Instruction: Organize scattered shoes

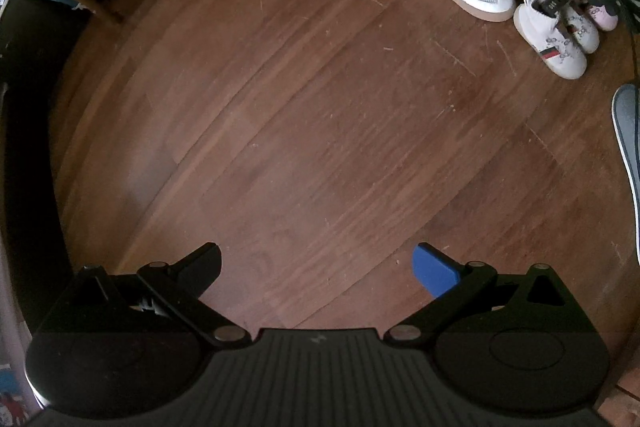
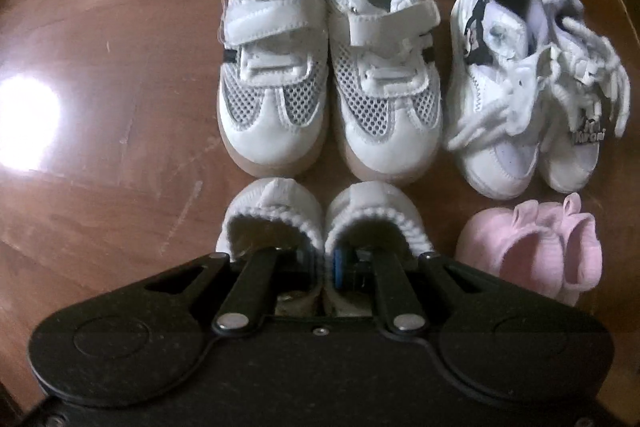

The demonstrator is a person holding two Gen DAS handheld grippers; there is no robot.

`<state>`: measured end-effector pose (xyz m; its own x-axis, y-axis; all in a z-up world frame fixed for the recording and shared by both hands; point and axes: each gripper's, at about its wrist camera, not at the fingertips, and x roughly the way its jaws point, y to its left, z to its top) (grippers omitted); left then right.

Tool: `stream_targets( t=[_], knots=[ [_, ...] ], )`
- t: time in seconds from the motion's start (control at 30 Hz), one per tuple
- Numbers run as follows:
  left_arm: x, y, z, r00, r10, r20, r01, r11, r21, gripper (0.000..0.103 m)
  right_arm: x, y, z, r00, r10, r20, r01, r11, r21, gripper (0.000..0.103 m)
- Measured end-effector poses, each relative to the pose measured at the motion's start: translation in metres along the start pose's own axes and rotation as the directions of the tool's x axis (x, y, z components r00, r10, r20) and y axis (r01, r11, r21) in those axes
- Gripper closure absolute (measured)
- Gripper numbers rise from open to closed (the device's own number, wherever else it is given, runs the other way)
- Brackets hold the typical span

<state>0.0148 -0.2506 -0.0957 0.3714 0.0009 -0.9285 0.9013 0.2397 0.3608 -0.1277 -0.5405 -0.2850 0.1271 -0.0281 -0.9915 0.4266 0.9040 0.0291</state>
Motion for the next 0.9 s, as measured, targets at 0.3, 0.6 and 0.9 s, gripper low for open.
stream_targets(
  t=[0.3,0.6,0.9],
  knots=[
    [-0.003,0.002,-0.006,1.0,0.007,0.005,-0.007,1.0,-0.014,0.0,-0.023,-0.005,-0.005,1.0,-0.007,-0.01,0.007,0.998,0.056,0.047],
    [-0.043,0.005,0.002,0.98,-0.032,0.195,0.056,0.992,-0.115,0.0,-0.14,-0.025,-0.002,0.975,0.035,0.217,-0.085,0.971,0.222,0.018],
    [-0.091,-0.013,0.004,0.895,-0.178,0.409,0.279,0.938,-0.203,0.0,-0.254,0.003,-0.043,0.863,0.039,0.503,-0.16,0.967,0.198,0.0]
  ],
)
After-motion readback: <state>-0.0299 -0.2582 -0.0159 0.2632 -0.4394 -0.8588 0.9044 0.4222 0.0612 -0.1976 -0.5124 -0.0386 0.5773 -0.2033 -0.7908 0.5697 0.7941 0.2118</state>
